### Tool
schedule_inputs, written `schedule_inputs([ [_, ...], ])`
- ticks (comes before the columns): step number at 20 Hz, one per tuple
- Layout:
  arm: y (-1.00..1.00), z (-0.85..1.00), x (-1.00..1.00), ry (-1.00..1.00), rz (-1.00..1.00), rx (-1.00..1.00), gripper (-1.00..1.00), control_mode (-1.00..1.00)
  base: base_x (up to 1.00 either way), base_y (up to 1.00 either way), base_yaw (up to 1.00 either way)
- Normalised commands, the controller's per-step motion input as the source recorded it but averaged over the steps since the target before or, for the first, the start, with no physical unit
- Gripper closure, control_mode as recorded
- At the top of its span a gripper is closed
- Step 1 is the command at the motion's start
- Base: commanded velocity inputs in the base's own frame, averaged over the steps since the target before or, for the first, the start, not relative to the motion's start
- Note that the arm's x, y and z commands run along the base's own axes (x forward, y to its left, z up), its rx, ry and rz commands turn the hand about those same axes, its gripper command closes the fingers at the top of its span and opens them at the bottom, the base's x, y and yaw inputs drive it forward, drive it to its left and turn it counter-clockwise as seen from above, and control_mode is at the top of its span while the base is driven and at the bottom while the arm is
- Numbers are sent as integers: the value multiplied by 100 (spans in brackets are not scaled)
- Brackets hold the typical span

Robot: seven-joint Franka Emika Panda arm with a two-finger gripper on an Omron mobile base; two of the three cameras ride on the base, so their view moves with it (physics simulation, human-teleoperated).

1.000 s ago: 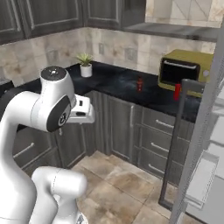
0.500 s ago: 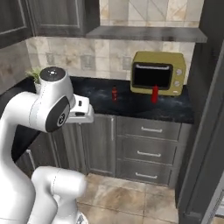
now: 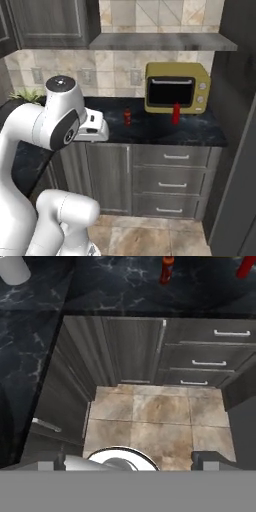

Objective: Place the ketchup and condiment bottle from the counter to the top shelf of the fridge. If the existing items in the fridge are on the top shelf, move them to other shelves.

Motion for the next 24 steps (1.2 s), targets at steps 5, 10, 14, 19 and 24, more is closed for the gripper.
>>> schedule_inputs([
  [5,0,0,0,0,0,0,-100,100,100,-24,-8],
  [10,0,0,0,0,0,0,-100,100,74,-55,15],
  [14,0,0,0,0,0,0,-100,100,63,-64,16],
  [19,0,0,0,0,0,0,-100,100,66,-1,2],
  [24,0,0,0,0,0,0,-100,100,43,7,0],
])
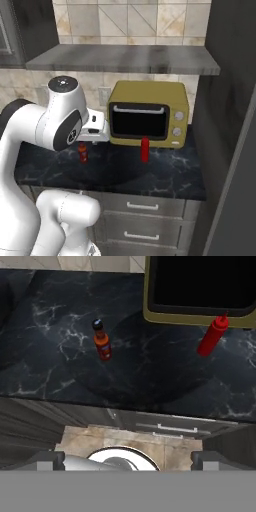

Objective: Place the ketchup and condiment bottle from the counter to the top shelf of the fridge. If the existing items in the fridge are on the top shelf, move them to other shelves.

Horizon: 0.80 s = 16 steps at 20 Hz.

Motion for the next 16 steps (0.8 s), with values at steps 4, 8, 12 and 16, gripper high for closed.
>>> schedule_inputs([
  [4,0,0,0,0,0,0,-100,100,21,12,1],
  [8,22,-9,0,0,0,-1,-100,-100,2,43,0],
  [12,81,-70,31,7,0,-2,-100,-100,0,0,0],
  [16,38,-81,75,8,0,-1,-100,-100,0,0,0],
])
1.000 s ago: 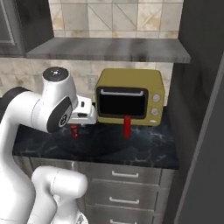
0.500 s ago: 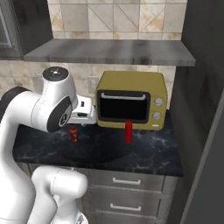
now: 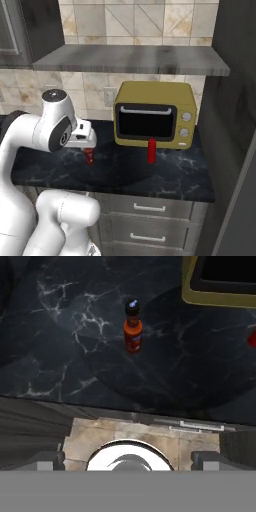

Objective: Place the ketchup and condiment bottle from the counter to the top shelf of the fridge. If the existing items in the fridge are on the top shelf, move them to other shelves.

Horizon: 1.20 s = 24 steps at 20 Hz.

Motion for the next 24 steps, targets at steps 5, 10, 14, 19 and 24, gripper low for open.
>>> schedule_inputs([
  [5,17,-74,96,1,-4,-3,-100,-100,0,0,0],
  [10,12,-41,75,0,0,0,-100,-100,0,0,0],
  [14,20,-46,59,0,0,-3,-100,-100,0,0,0],
  [19,10,-34,34,0,0,-1,-100,-100,0,0,0],
  [24,5,-33,24,0,-2,-2,-100,-100,0,0,0],
])
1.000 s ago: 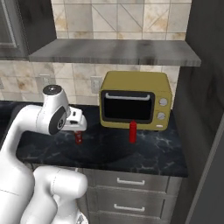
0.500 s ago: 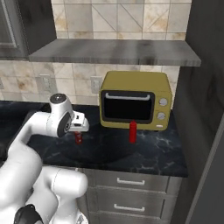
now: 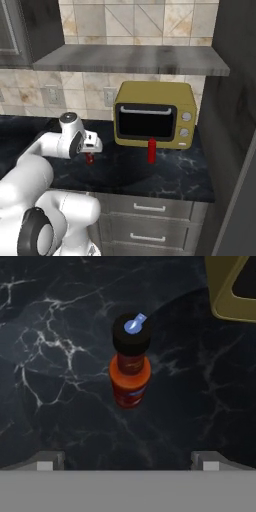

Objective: Place the ketchup and condiment bottle from the counter to the top shelf of the fridge. If the existing items in the fridge are on the top shelf, move them to other shelves.

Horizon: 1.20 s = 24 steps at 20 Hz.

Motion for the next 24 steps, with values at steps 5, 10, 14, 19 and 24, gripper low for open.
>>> schedule_inputs([
  [5,0,-10,21,0,-2,0,-100,-100,0,0,0],
  [10,0,-3,15,0,-5,0,-100,-100,0,0,0],
  [14,0,-7,11,0,-4,0,-100,-100,0,0,0],
  [19,0,-12,10,0,-4,0,-100,-100,0,0,0],
  [24,0,-23,11,0,-4,0,-100,-100,0,0,0],
])
